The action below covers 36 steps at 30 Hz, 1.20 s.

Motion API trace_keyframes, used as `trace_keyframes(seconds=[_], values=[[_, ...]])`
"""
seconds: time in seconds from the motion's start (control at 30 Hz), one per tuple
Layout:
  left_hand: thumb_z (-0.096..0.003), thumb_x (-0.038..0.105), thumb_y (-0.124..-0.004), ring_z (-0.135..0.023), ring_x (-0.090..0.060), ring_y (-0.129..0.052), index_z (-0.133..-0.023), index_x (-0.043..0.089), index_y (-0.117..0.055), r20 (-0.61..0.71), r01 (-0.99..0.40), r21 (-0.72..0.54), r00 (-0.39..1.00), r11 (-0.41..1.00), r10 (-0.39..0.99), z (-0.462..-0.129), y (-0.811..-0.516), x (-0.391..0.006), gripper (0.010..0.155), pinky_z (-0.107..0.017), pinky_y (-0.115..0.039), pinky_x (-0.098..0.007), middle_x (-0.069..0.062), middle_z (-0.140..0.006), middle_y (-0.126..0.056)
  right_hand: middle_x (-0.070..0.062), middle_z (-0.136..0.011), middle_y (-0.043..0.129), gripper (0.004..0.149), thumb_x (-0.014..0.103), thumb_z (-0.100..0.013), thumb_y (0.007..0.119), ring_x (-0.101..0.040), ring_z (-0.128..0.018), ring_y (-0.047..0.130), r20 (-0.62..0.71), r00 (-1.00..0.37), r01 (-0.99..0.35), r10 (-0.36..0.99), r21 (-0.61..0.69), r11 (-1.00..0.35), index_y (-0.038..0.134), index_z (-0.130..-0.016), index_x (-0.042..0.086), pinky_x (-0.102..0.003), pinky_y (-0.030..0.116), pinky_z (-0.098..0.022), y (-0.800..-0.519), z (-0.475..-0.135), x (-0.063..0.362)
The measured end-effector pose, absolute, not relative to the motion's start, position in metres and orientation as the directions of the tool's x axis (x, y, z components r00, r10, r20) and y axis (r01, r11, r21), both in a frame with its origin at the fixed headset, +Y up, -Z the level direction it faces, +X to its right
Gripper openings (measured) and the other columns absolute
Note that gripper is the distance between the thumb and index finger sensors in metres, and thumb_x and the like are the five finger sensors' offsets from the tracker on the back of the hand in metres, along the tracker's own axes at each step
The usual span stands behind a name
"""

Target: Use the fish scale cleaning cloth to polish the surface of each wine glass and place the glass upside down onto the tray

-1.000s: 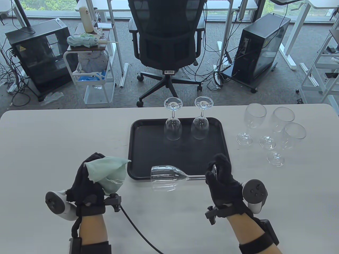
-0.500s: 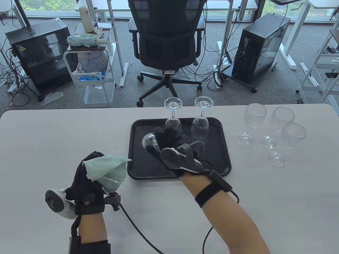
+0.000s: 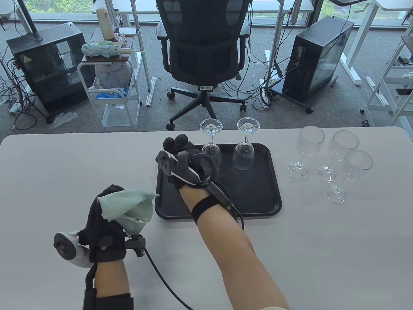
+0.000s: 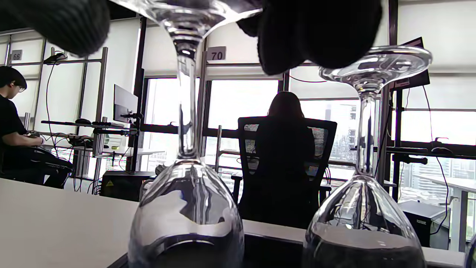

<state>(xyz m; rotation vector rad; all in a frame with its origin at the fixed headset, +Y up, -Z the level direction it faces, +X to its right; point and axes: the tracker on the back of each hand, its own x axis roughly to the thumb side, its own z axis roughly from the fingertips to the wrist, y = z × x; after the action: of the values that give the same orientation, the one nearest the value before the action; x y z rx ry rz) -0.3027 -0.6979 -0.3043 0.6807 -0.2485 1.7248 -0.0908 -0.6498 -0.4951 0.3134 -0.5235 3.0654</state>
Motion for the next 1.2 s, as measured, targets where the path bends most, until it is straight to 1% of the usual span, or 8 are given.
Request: trace_keyframes(seconds=[0.1, 0.3, 0.5, 0.63, 0.7, 0.8, 1.07, 1.2], values=[[-0.0578, 0.053, -0.067, -0.088, -0.036, -0.084, -0.092, 0.019, -0.080, 0.556, -0.943, 0.190, -0.125, -0.272, 0.822, -0.306, -0.698, -0.303, 0.050, -0.064, -0.075, -0.065, -0.008, -0.100, -0.079, -0.015, -0.118, 0.027, 0.083, 0.076, -0.050, 0.071, -0.043, -0.087, 0.075, 0.127, -0.992, -0.016, -0.013, -0.227, -0.974, 0.037, -0.114, 0.033, -0.050, 0.079, -0.055, -0.654, -0.505, -0.092], [-0.0577, 0.053, -0.067, -0.088, -0.036, -0.084, -0.092, 0.019, -0.080, 0.544, -0.948, 0.185, -0.119, -0.257, 0.831, -0.308, -0.700, -0.300, 0.050, -0.064, -0.075, -0.065, -0.008, -0.100, -0.080, -0.012, -0.114, 0.008, 0.088, 0.076, -0.050, 0.070, -0.044, -0.082, 0.078, 0.132, -0.990, -0.074, 0.053, -0.160, -0.984, 0.013, -0.107, 0.041, -0.050, 0.079, -0.055, -0.658, -0.507, -0.079], [-0.0577, 0.053, -0.066, -0.088, -0.036, -0.085, -0.092, 0.019, -0.080, 0.540, -0.949, 0.178, -0.127, -0.261, 0.832, -0.308, -0.702, -0.297, 0.050, -0.064, -0.075, -0.065, -0.008, -0.100, -0.080, -0.014, -0.115, 0.019, 0.081, 0.074, -0.050, 0.069, -0.042, -0.082, 0.081, 0.372, -0.920, -0.211, 0.122, -0.209, -0.955, 0.034, -0.112, 0.036, -0.050, 0.080, -0.055, -0.653, -0.464, -0.049], [-0.0578, 0.053, -0.066, -0.088, -0.036, -0.084, -0.092, 0.019, -0.080, 0.540, -0.950, 0.167, -0.137, -0.266, 0.830, -0.309, -0.702, -0.296, 0.050, -0.064, -0.075, -0.065, -0.008, -0.100, -0.080, -0.015, -0.115, 0.047, 0.075, 0.073, -0.050, 0.070, -0.039, -0.078, 0.086, 0.429, -0.883, -0.304, 0.190, -0.212, -0.929, 0.050, -0.111, 0.032, -0.050, 0.082, -0.054, -0.656, -0.431, 0.002], [-0.0578, 0.053, -0.066, -0.088, -0.036, -0.084, -0.092, 0.019, -0.080, 0.538, -0.951, 0.157, -0.144, -0.266, 0.831, -0.309, -0.703, -0.295, 0.050, -0.064, -0.074, -0.065, -0.008, -0.100, -0.079, -0.014, -0.108, 0.066, 0.072, 0.072, -0.050, 0.070, -0.037, -0.077, 0.088, 0.393, -0.876, -0.369, 0.280, -0.174, -0.913, 0.059, -0.107, 0.029, -0.049, 0.082, -0.053, -0.662, -0.422, 0.033], [-0.0579, 0.053, -0.066, -0.088, -0.036, -0.084, -0.092, 0.019, -0.080, 0.541, -0.953, 0.151, -0.144, -0.264, 0.828, -0.309, -0.703, -0.293, 0.050, -0.065, -0.074, -0.065, -0.008, -0.100, -0.080, -0.012, -0.105, 0.072, 0.069, 0.070, -0.051, 0.071, -0.038, -0.078, 0.088, 0.284, -0.848, -0.489, 0.448, -0.092, -0.868, 0.065, -0.104, 0.027, -0.051, 0.082, -0.053, -0.677, -0.412, 0.086], [-0.0579, 0.053, -0.066, -0.088, -0.036, -0.084, -0.092, 0.019, -0.080, 0.547, -0.952, 0.134, -0.162, -0.276, 0.822, -0.309, -0.703, -0.289, 0.050, -0.065, -0.074, -0.065, -0.008, -0.100, -0.080, -0.016, -0.114, 0.047, 0.078, 0.069, -0.051, 0.072, -0.045, -0.098, 0.058, -0.178, -0.675, -0.707, 0.716, -0.120, -0.696, 0.049, -0.109, 0.022, -0.060, 0.065, -0.065, -0.733, -0.372, 0.255], [-0.0579, 0.053, -0.066, -0.088, -0.036, -0.084, -0.092, 0.019, -0.080, 0.542, -0.954, 0.128, -0.162, -0.272, 0.824, -0.310, -0.704, -0.287, 0.050, -0.065, -0.074, -0.066, -0.008, -0.100, -0.080, -0.018, -0.115, 0.037, 0.085, 0.069, -0.052, 0.073, -0.047, -0.099, 0.050, -0.330, -0.615, -0.676, 0.716, -0.246, -0.695, 0.039, -0.110, 0.017, -0.061, 0.060, -0.066, -0.748, -0.353, 0.322]])
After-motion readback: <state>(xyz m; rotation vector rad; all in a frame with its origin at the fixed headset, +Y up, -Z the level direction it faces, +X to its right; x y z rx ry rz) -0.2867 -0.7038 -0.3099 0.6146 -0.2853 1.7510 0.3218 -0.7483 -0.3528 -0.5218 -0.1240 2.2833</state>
